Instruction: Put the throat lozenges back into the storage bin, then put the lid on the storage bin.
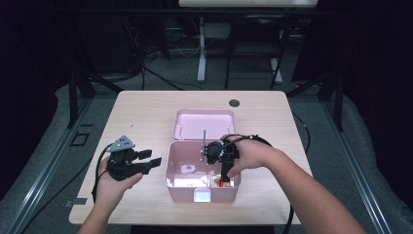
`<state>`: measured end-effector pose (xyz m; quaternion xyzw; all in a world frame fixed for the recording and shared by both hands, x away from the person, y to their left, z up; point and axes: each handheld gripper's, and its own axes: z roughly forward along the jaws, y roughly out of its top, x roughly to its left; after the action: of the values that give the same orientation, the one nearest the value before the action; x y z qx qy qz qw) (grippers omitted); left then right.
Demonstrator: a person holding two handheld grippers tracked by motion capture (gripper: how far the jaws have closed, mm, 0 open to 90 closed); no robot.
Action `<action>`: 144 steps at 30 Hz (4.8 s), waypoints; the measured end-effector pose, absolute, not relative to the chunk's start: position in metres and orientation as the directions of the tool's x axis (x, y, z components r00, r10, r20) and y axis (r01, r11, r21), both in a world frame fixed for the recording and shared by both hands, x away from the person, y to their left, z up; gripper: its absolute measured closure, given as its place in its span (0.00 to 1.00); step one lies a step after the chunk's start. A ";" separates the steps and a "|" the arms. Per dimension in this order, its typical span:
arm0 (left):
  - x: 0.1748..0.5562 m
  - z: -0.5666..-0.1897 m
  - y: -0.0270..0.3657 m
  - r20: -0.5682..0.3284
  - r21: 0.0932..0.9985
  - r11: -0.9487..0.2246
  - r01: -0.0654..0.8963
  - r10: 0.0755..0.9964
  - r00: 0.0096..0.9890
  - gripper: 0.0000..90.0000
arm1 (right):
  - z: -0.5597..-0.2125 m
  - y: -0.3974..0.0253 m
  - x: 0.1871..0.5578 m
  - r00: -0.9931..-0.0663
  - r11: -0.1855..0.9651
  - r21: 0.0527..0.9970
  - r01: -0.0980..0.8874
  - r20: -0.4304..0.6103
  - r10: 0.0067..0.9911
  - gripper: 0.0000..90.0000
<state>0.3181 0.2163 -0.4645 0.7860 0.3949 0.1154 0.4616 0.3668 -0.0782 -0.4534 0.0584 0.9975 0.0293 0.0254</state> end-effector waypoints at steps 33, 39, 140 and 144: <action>0.318 -0.465 0.216 -0.181 0.817 -0.262 0.514 0.730 0.659 0.51 | -0.413 -0.119 0.367 -0.970 0.972 0.084 0.218 -0.090 0.226 0.27; 0.318 -0.464 0.217 -0.184 0.817 -0.258 0.516 0.731 0.657 0.52 | -0.405 -0.130 0.363 -0.961 0.963 0.142 0.227 -0.129 0.246 0.28; 0.309 -0.478 0.191 -0.160 0.834 -0.301 0.464 0.672 0.723 0.94 | -0.447 -0.193 0.405 -0.601 0.331 0.762 0.557 0.095 0.793 0.52; 0.309 -0.478 0.191 -0.166 0.838 -0.290 0.462 0.671 0.722 0.94 | -0.445 -0.190 0.410 -0.573 0.312 0.756 0.575 0.099 0.814 0.53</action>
<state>0.3092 0.1907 -0.4784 0.7958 0.3560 0.1095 0.4775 0.4100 -0.1895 -0.4447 0.4364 0.7955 0.3918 0.1524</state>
